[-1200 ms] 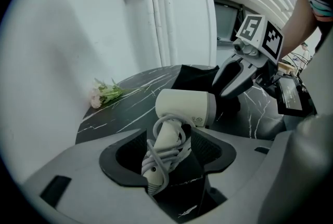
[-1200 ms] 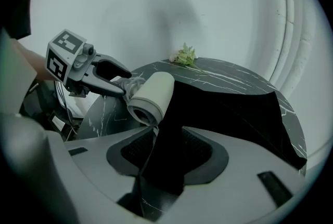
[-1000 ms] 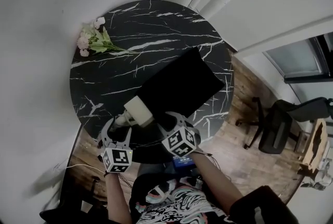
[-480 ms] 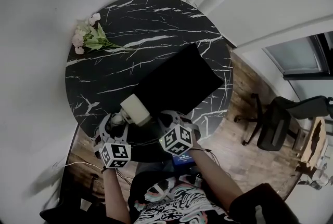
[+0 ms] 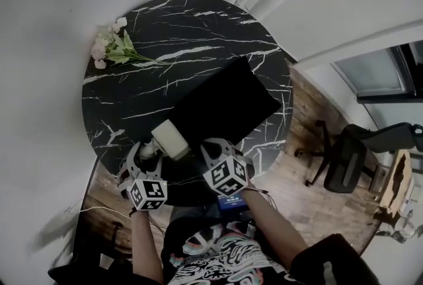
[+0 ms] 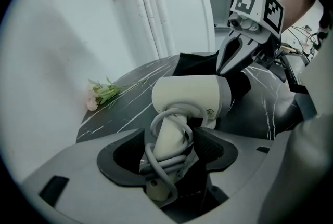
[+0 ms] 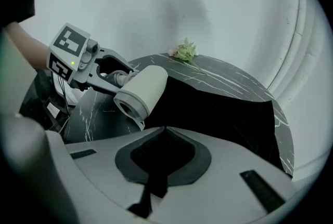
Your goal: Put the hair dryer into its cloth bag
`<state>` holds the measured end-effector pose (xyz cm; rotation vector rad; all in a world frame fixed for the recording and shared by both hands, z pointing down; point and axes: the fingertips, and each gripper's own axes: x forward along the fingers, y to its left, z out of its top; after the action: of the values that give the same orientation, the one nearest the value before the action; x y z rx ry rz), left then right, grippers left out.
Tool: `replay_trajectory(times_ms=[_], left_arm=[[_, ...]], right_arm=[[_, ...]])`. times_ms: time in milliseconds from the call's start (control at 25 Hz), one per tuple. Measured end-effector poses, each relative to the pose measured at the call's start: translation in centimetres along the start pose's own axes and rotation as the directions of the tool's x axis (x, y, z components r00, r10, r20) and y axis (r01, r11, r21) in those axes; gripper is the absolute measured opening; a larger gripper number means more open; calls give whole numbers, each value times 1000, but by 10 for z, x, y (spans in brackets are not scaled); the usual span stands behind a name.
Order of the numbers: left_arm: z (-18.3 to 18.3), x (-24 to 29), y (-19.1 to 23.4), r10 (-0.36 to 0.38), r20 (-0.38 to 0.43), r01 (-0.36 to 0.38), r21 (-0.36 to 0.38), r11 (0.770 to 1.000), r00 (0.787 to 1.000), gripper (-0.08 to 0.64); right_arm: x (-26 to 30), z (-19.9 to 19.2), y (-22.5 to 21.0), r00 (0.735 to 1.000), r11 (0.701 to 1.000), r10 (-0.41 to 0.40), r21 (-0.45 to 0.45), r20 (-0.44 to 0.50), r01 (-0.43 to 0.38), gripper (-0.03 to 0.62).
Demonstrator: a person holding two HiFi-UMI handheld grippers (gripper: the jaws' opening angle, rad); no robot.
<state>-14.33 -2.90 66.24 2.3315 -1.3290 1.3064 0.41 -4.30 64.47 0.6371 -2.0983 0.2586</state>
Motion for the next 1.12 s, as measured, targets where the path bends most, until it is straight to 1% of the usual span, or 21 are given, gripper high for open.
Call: replay_trajectory(times_ms=[200, 360, 480, 600, 760, 880, 960, 1040, 1120], left_arm=[[0, 1, -1, -9, 13, 9, 8, 1000, 1000, 293], [-1, 2, -1, -45, -3, 45, 0, 999, 999, 293], [-2, 2, -2, -60, -25, 60, -17, 998, 998, 293], [-2, 3, -2, -64, -31, 64, -16, 998, 997, 293], [-1, 3, -2, -65, -22, 65, -15, 998, 998, 293], [0, 4, -2, -62, -8, 62, -1, 998, 998, 296], [1, 5, -2, -78, -4, 78, 16, 997, 997, 301], [0, 7, -3, -110, -19, 110, 32, 993, 994, 299], [1, 8, -5, -143, -36, 144, 53, 988, 989, 283]], right_arm=[[-13, 8, -9, 999, 999, -28, 35, 33, 27, 20], [-29, 15, -16, 995, 994, -79, 81, 66, 73, 20], [-40, 20, -21, 989, 990, -118, 90, 84, 111, 19], [-50, 27, -27, 984, 986, -146, 95, 106, 136, 19], [-61, 34, -30, 976, 982, -175, 98, 130, 163, 18], [-69, 36, -31, 970, 977, -196, 109, 142, 182, 18], [-73, 39, -32, 967, 975, -208, 112, 150, 192, 19], [-76, 41, -31, 963, 973, -214, 125, 162, 195, 18], [-79, 43, -32, 960, 970, -222, 138, 172, 199, 19]])
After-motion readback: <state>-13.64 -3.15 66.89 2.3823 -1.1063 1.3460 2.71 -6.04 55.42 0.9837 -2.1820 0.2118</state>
